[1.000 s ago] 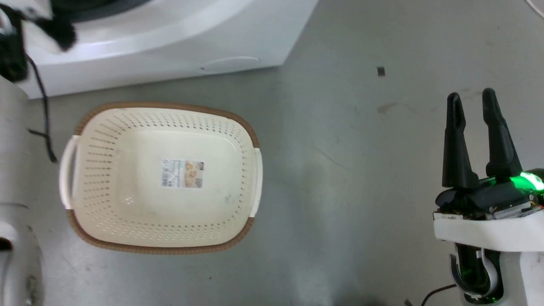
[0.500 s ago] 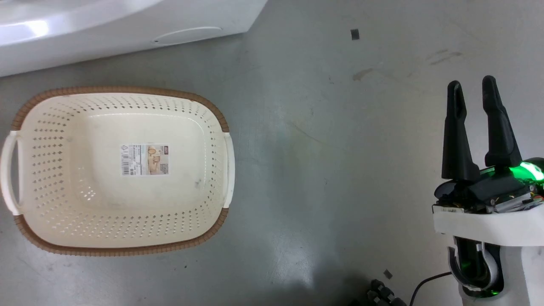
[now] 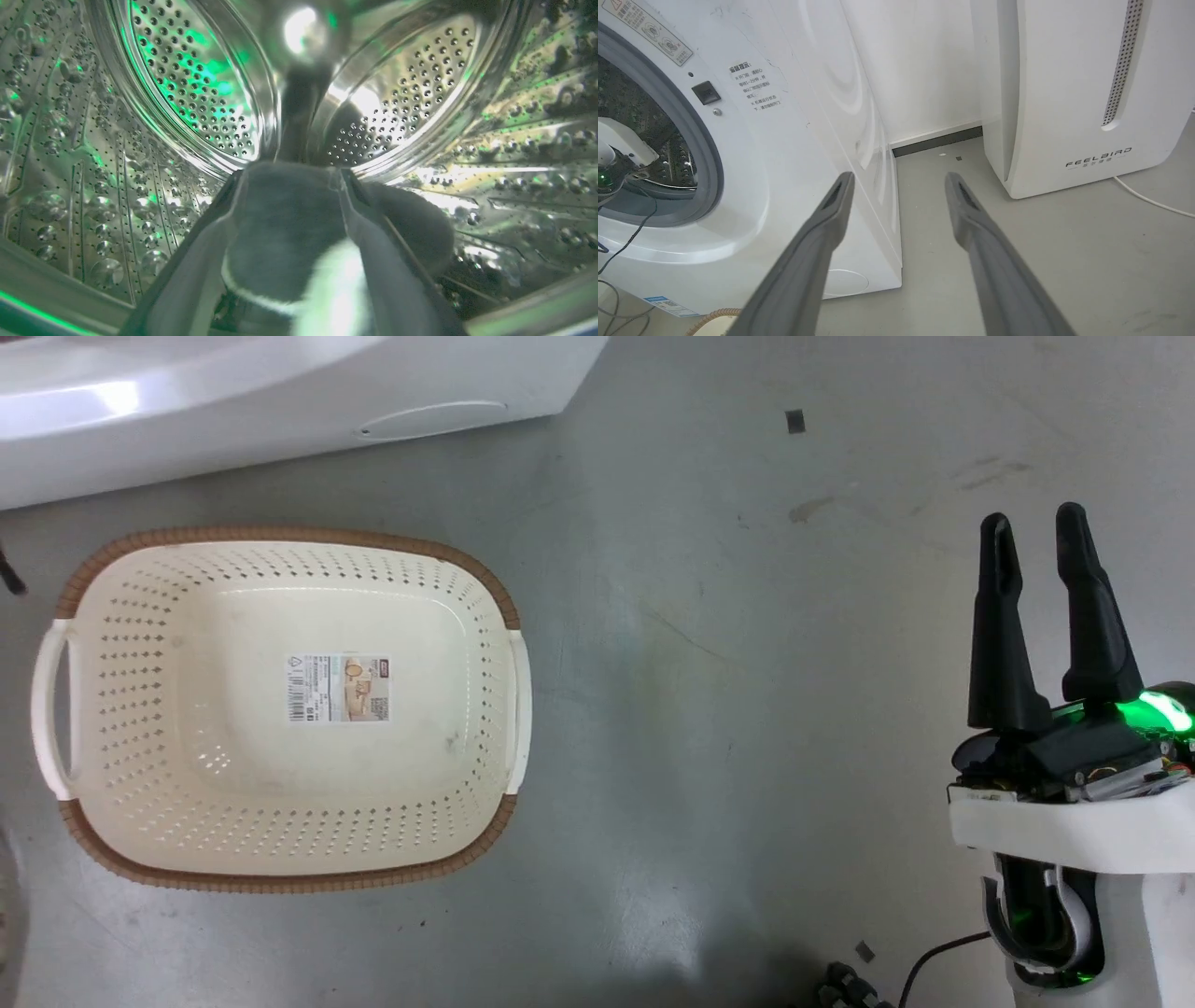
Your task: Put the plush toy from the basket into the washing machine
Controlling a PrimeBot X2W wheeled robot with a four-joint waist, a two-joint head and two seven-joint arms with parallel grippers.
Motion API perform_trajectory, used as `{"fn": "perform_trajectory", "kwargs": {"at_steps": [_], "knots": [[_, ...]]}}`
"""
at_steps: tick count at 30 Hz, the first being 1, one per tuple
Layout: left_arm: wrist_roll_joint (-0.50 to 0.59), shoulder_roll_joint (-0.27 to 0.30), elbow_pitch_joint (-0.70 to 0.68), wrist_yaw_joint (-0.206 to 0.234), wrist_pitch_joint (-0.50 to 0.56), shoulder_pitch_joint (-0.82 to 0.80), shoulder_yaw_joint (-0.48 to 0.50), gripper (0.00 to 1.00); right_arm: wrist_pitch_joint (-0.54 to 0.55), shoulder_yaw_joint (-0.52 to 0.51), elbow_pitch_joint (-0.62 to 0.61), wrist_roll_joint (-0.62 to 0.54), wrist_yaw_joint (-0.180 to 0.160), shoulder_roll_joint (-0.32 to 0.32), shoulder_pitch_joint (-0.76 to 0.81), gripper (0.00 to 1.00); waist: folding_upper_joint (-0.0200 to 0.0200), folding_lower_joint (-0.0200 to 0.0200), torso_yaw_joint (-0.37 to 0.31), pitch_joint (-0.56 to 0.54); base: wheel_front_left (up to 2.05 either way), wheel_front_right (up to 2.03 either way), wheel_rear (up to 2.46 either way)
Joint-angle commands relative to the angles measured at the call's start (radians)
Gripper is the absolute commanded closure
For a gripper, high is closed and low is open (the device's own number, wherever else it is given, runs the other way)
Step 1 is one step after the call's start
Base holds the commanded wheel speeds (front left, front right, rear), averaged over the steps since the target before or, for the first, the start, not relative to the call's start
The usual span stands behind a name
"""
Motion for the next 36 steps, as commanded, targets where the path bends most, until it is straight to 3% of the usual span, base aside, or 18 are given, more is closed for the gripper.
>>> {"fn": "perform_trajectory", "kwargs": {"at_steps": [1,18,30,36], "knots": [[0.000,-0.013,0.003,-0.007,-0.005,0.036,-0.004,0.00,-0.004,-0.001,0.005,-0.011,-0.001,0.000,-0.017,0.00,0.0000,-0.0001,0.013,-0.020,0.00,0.00,0.00],[-0.028,-0.116,-0.144,-0.007,-0.005,0.380,0.047,0.00,-0.004,-0.008,0.047,-0.058,-0.001,0.000,0.045,0.00,0.0000,-0.0001,0.092,-0.210,0.00,0.00,0.00],[0.018,-0.207,-0.351,-0.006,-0.005,0.697,0.030,0.00,-0.004,-0.052,0.086,-0.114,-0.001,0.000,0.115,0.00,0.0000,-0.0001,0.173,-0.363,0.00,0.00,0.00],[0.038,-0.245,-0.459,0.015,-0.005,0.865,0.030,0.00,-0.004,-0.078,0.106,-0.135,-0.001,0.000,0.160,0.00,0.0000,-0.0001,0.209,-0.451,0.00,0.00,0.00]]}}
